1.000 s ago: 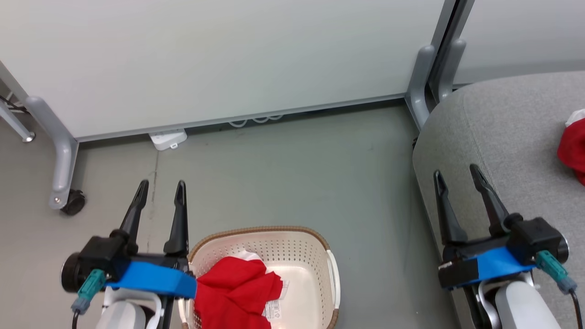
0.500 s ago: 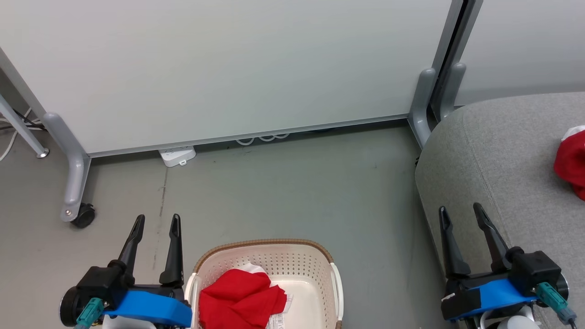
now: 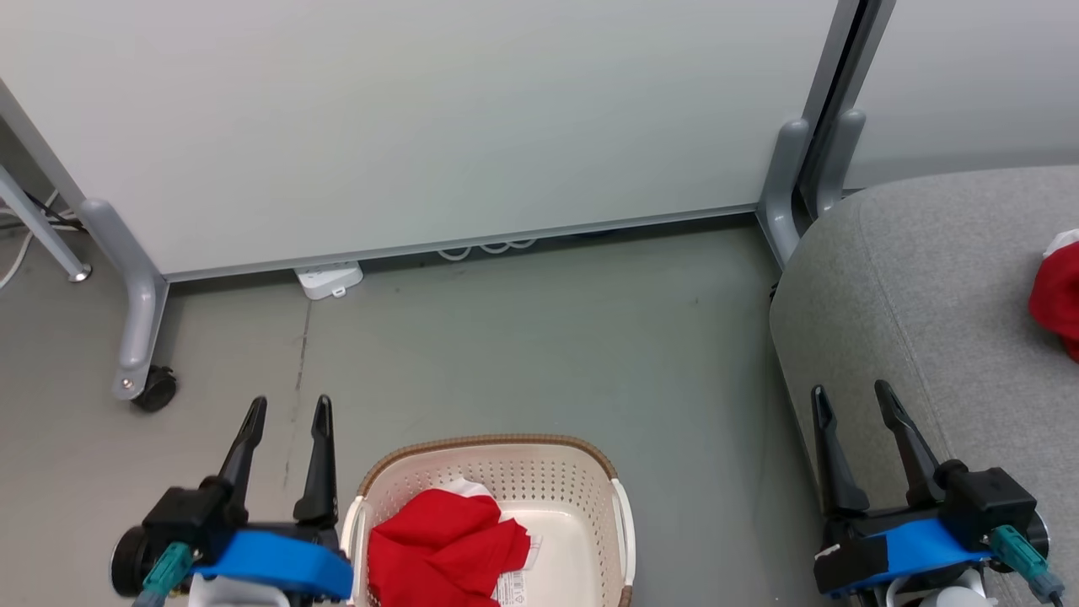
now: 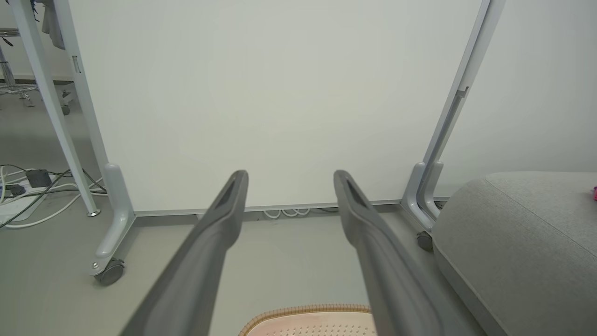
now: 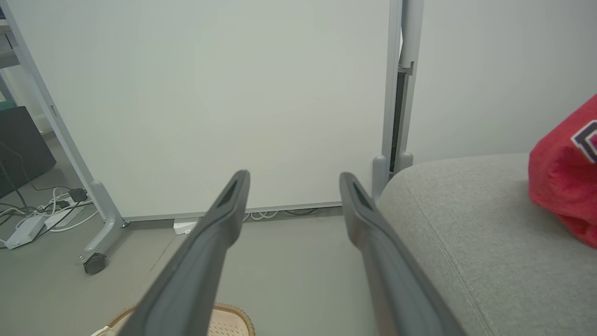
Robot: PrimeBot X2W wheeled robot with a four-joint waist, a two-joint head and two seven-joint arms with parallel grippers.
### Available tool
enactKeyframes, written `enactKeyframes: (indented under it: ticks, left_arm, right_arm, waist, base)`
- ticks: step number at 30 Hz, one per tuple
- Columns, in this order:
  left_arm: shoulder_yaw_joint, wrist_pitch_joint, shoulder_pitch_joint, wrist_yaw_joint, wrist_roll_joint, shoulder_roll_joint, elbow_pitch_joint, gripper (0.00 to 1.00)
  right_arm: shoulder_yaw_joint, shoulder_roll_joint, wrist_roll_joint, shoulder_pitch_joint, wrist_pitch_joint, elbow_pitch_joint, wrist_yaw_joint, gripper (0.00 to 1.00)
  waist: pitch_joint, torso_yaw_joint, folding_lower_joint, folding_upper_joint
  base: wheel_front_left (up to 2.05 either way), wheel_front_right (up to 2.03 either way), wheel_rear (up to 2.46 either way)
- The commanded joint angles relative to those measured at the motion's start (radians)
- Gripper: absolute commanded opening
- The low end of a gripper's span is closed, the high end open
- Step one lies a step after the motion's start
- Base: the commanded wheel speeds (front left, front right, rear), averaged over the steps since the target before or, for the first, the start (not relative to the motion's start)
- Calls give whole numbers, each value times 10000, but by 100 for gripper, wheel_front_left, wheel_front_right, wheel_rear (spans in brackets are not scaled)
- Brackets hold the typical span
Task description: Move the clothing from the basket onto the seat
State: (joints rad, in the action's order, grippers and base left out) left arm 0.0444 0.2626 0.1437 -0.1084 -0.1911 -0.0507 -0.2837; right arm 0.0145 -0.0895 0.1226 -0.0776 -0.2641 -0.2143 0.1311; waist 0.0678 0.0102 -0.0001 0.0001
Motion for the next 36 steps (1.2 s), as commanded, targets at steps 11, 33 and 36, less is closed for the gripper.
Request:
enactKeyframes:
  ticks: [11,33,36]
  left_arm:
    - [1273,32,2510,-214,592,-329,-1734,100]
    - [7624,-31,7072,-210,-401,-1649,-7046,100]
    - [8413,-200,7476,-210,-575,-1785,-7611,100]
  right_arm:
    - [9,-161,-82,-1148,-5,406,-7,100]
    - [437,-155,-176,-4186,-5,1279,-7,100]
    - [487,-131,-152,-4489,-5,1384,-7,100]
  waist:
    - [1434,-303,1,-1]
    - [5631,-1684,1,-1]
    - [6155,-1829,1,-1]
  base:
    - [0,0,0]
    - [0,0,0]
    - [0,0,0]
